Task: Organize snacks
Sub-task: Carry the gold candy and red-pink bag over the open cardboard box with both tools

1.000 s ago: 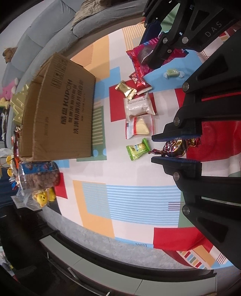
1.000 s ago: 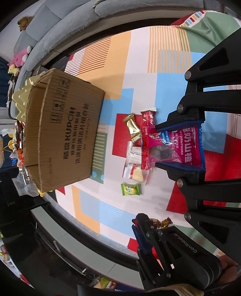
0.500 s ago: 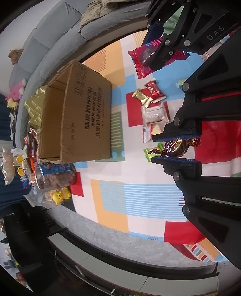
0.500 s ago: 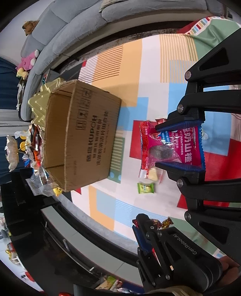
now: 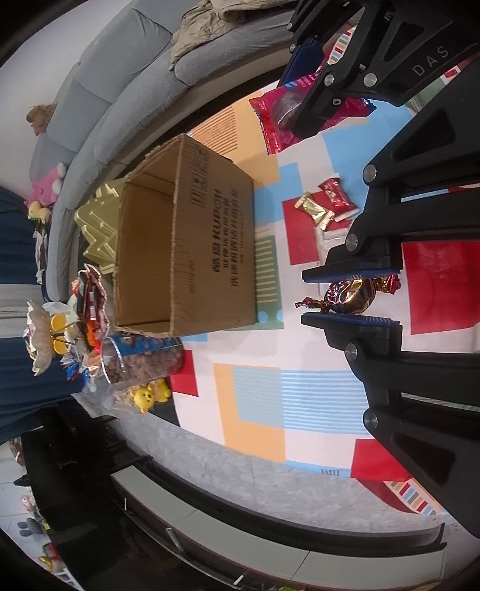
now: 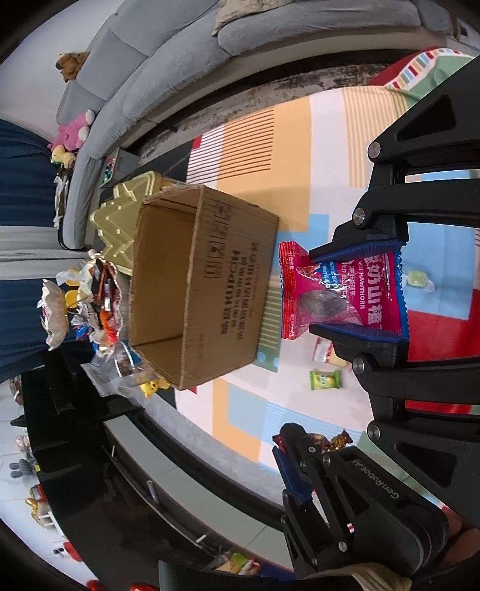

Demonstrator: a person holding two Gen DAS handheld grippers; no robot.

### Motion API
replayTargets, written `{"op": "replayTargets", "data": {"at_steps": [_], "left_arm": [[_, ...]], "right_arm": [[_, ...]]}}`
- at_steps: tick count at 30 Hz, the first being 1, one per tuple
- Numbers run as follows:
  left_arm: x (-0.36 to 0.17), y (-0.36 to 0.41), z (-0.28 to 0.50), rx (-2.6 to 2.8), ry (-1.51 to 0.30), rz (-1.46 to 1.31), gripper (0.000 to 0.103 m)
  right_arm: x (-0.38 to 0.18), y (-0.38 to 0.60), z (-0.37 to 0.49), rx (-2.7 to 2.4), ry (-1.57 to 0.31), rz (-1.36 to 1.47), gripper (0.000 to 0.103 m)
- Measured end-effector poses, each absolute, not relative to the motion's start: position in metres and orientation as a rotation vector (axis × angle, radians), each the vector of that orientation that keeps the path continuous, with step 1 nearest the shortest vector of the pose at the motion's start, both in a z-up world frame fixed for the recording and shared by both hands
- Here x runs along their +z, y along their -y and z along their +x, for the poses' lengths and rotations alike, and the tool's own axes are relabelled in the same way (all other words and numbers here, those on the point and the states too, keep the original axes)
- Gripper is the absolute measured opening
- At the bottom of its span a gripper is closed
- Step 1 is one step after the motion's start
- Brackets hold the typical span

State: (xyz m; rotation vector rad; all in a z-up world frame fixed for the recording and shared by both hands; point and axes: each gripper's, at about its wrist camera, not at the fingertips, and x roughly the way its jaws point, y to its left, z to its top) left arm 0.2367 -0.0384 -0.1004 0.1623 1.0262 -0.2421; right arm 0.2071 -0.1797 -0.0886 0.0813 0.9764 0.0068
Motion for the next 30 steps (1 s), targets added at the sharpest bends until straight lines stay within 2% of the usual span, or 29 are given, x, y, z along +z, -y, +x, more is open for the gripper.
{"op": "replayTargets", "data": {"at_steps": [30], "left_arm": [[-0.039, 0.073, 0.309, -0.263, -0.88, 0.145, 0.017]], "right_arm": [[-0.028, 0.209, 0.261, -0.051, -0.823, 0.082, 0.033]]}}
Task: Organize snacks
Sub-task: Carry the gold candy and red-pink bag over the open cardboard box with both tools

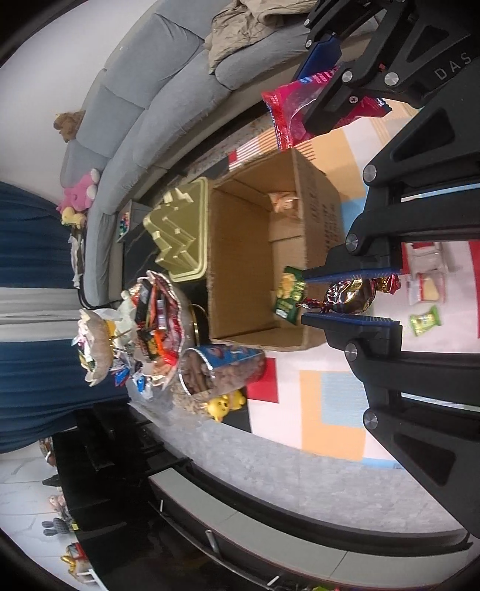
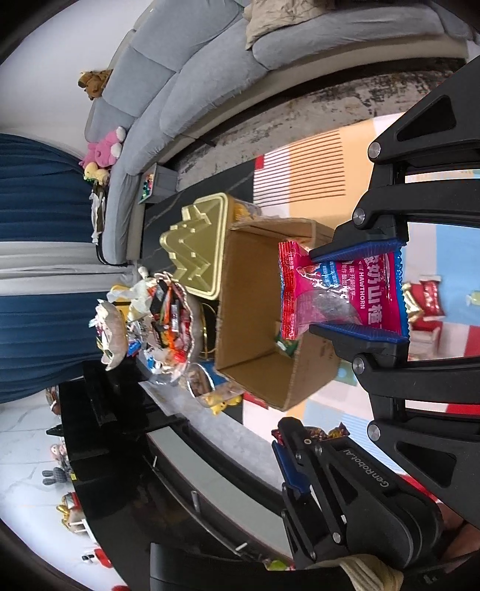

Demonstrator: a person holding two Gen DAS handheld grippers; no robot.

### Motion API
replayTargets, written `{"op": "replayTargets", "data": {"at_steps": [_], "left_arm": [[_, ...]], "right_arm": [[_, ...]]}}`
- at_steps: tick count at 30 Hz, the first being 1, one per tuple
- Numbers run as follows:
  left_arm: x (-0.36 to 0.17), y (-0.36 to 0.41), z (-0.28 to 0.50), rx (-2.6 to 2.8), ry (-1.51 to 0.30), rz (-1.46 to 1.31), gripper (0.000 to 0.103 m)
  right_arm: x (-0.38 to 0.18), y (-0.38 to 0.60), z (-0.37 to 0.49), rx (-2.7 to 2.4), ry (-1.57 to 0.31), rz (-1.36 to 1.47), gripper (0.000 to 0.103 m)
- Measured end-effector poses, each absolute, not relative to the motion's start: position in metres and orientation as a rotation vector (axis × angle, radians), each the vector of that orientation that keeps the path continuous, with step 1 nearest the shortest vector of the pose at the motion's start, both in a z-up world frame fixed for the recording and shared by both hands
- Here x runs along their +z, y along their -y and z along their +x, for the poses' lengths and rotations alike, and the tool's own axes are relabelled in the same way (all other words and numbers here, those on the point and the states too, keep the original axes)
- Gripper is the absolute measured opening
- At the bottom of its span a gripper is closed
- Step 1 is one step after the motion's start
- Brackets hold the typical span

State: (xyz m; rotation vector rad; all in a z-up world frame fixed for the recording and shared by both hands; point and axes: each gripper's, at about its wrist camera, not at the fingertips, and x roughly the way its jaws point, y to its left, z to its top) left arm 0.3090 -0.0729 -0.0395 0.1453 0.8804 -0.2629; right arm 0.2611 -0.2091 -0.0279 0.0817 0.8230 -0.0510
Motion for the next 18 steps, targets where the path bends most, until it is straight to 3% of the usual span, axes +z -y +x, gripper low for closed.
{"op": "replayTargets", "data": {"at_steps": [18], "left_arm": [[-0.032, 0.092, 0.35, -0.28, -0.834, 0.162, 0.017]], "right_arm": [[-0.014, 0.224, 0.298, -0.075, -0.766, 0.068, 0.033]]}}
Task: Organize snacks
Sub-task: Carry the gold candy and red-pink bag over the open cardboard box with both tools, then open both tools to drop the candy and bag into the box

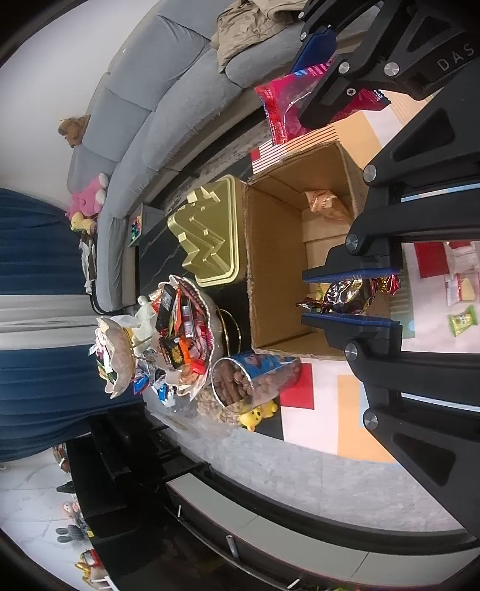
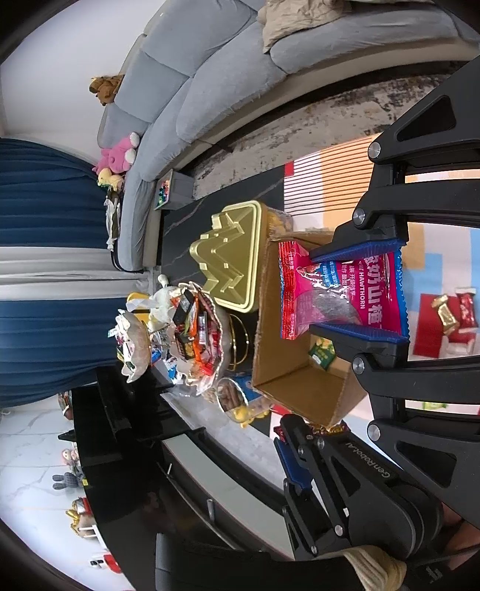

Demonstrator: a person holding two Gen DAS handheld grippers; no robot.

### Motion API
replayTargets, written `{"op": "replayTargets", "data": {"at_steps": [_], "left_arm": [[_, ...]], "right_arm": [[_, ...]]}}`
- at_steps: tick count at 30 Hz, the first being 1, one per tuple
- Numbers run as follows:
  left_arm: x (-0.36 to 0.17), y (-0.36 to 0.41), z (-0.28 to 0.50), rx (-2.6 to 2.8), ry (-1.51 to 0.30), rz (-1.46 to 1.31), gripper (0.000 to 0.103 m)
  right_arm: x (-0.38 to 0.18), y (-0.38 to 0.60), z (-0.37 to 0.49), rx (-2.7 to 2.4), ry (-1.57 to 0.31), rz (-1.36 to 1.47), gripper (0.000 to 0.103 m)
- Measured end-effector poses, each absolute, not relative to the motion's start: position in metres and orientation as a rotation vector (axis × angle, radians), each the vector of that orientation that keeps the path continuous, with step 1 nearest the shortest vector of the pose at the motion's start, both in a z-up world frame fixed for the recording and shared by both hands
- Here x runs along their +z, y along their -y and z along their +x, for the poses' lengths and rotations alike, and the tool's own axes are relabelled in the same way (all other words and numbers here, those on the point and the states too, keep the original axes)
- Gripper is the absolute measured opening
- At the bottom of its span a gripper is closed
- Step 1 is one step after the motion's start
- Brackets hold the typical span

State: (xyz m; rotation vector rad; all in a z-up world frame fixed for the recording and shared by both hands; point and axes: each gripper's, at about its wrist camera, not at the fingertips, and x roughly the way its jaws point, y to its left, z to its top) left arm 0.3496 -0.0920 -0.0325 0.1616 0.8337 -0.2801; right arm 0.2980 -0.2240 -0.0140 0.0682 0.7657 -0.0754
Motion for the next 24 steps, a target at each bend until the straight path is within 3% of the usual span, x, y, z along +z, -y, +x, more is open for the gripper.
{"op": "replayTargets", "data": {"at_steps": [24], "left_arm": [[-0.055, 0.1, 0.405, -0.292, -0.817, 0.151, 0.017]], "right_arm": [[-0.036, 0.235, 0.357, -0.047, -0.784, 0.084, 0.033]]}}
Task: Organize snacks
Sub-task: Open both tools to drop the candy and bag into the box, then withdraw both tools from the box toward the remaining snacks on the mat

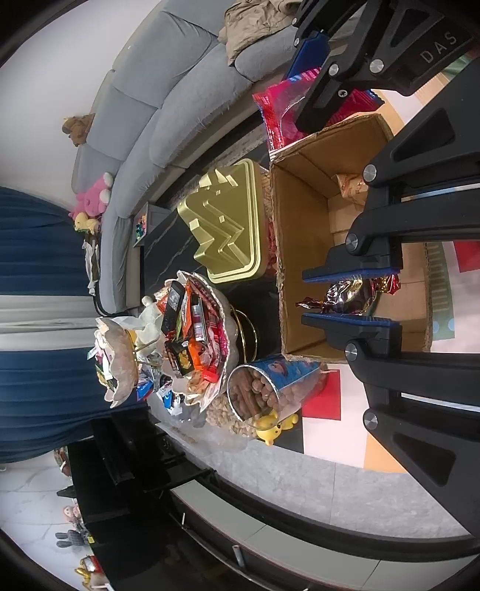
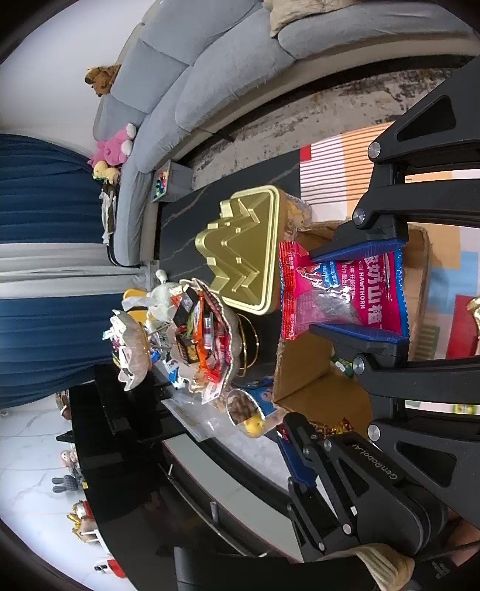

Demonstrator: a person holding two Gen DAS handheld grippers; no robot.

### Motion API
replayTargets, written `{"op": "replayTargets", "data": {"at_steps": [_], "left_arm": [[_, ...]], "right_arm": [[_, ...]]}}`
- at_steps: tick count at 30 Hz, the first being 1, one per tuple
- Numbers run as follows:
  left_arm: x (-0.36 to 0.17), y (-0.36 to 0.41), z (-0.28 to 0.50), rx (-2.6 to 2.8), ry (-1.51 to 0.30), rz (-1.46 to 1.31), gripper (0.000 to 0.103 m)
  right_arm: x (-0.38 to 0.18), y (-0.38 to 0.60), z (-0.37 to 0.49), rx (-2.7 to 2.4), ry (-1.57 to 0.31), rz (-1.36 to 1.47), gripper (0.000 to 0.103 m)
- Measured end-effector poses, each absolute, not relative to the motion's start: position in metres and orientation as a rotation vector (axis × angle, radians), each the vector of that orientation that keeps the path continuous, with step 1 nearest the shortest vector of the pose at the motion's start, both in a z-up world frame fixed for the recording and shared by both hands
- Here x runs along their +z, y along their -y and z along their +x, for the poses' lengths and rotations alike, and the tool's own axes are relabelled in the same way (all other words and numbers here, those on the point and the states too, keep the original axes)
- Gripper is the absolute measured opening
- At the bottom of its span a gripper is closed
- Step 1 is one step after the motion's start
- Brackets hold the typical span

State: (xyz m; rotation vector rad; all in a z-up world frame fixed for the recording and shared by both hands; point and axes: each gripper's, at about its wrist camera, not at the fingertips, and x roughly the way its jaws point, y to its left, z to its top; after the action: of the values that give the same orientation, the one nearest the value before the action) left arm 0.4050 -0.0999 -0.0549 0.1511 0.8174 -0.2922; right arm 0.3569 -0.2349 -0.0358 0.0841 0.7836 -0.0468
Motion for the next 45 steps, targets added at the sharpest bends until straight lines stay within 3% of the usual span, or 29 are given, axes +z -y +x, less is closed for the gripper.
{"op": "replayTargets", "data": {"at_steps": [7, 9, 11, 12, 20, 45], "left_arm": [[-0.06, 0.099, 0.407, -0.28, -0.831, 0.159, 0.02], [-0.06, 0.098, 0.407, -0.273, -0.832, 0.165, 0.029], [-0.059, 0.095, 0.406, -0.265, -0.827, 0.17, 0.049], [-0.058, 0.093, 0.405, -0.257, -0.822, 0.173, 0.054], [-0.054, 0.081, 0.401, -0.212, -0.813, 0.168, 0.073], [-0.027, 0.065, 0.363, -0.198, -0.778, 0.161, 0.074]], "right_arm": [[-0.04, 0.236, 0.362, -0.039, -0.794, 0.083, 0.035], [-0.04, 0.239, 0.362, -0.042, -0.794, 0.09, 0.039], [-0.039, 0.241, 0.361, -0.056, -0.785, 0.093, 0.058], [-0.038, 0.241, 0.361, -0.063, -0.78, 0.091, 0.068], [-0.035, 0.24, 0.358, -0.088, -0.776, 0.074, 0.077], [-0.006, 0.229, 0.324, -0.096, -0.725, 0.062, 0.077]]}}
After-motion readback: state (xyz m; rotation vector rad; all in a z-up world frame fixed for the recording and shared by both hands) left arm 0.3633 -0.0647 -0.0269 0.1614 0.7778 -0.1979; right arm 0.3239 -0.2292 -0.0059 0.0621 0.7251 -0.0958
